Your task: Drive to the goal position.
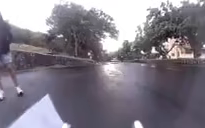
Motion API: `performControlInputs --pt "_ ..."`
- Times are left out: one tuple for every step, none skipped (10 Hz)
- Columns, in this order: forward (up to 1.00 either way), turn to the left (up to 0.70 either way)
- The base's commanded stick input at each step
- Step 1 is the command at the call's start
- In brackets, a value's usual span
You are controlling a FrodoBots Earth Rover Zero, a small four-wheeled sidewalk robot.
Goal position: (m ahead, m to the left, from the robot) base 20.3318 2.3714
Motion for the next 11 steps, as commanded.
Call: performControlInputs --pt "0.50 0.00" --pt "0.50 0.00" --pt "0.50 0.00" --pt "0.50 0.00" --pt "0.50 0.00" --pt "0.50 0.00" --pt "0.50 0.00" --pt "0.50 0.00" --pt "0.50 0.00" --pt "0.50 0.00" --pt "0.50 0.00"
